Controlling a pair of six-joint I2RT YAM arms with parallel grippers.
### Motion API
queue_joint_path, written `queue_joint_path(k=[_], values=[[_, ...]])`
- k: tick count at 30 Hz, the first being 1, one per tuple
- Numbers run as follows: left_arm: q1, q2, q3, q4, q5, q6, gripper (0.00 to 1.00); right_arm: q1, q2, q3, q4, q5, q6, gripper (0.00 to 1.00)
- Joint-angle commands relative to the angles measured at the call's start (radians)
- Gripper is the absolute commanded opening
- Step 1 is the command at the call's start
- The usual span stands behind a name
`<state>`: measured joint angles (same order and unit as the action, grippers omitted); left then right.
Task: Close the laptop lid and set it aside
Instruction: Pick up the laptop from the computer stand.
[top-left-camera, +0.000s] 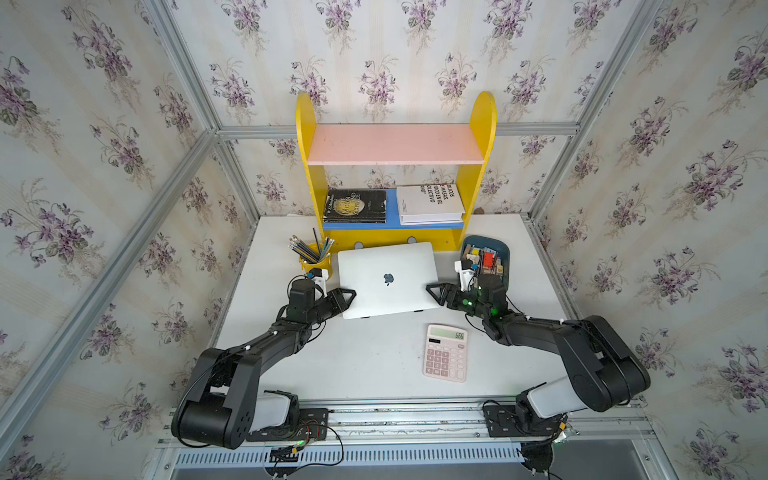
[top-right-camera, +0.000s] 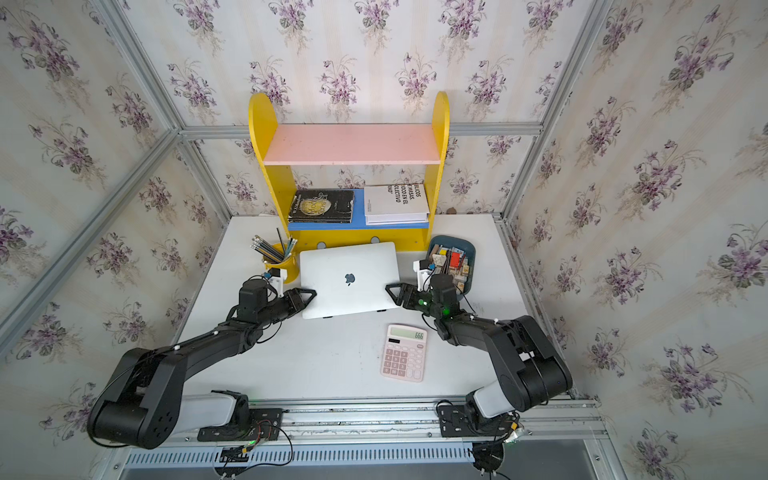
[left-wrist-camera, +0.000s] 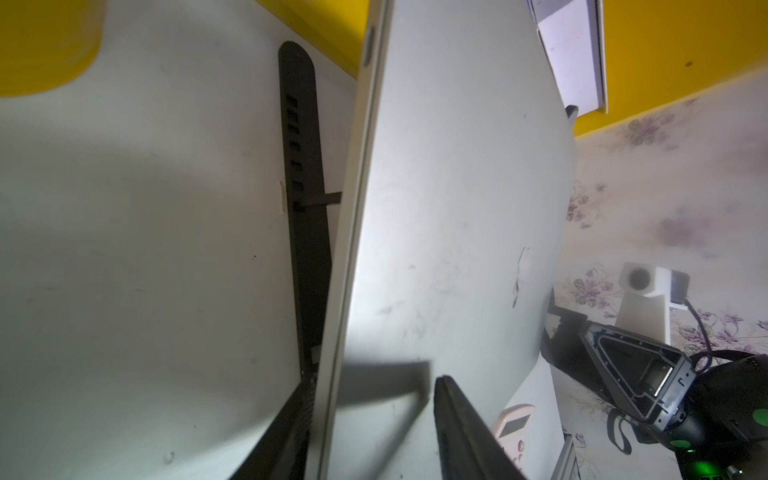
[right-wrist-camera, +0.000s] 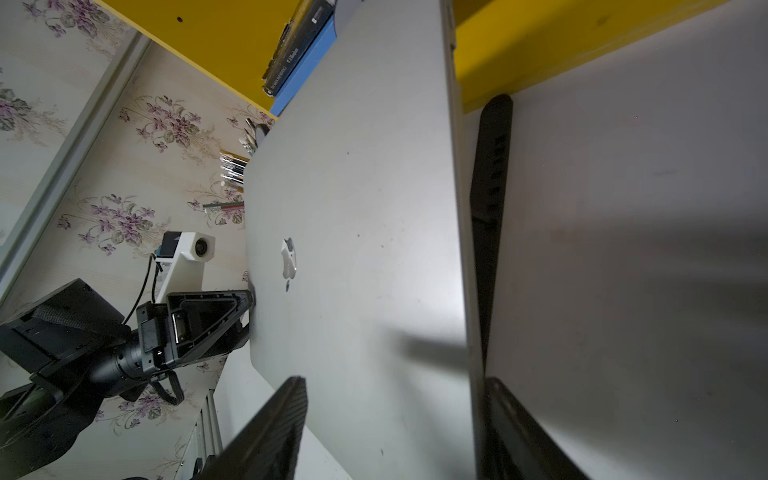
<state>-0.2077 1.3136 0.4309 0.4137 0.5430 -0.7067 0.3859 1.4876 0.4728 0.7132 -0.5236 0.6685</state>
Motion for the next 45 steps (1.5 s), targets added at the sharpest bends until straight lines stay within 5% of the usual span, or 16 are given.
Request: queue_joint_path(k=[1,29,45], values=[[-0.004,-0.024,-0.001,0.023,0.077,-0.013,0.49,0.005,-0.024,-0.003,0.074,-0.09,0.024,0.68],[-0.004,-0.277,0.014,-0.14,0.106,-0.027,0.44,0.005,-0.188,-0.018,0.069,-0.129,0.117,0.44],[-0.007,-0.415,0.1,-0.293,0.136,-0.021,0.25,0.005,-0.282,-0.002,0.034,-0.153,0.138,0.32]])
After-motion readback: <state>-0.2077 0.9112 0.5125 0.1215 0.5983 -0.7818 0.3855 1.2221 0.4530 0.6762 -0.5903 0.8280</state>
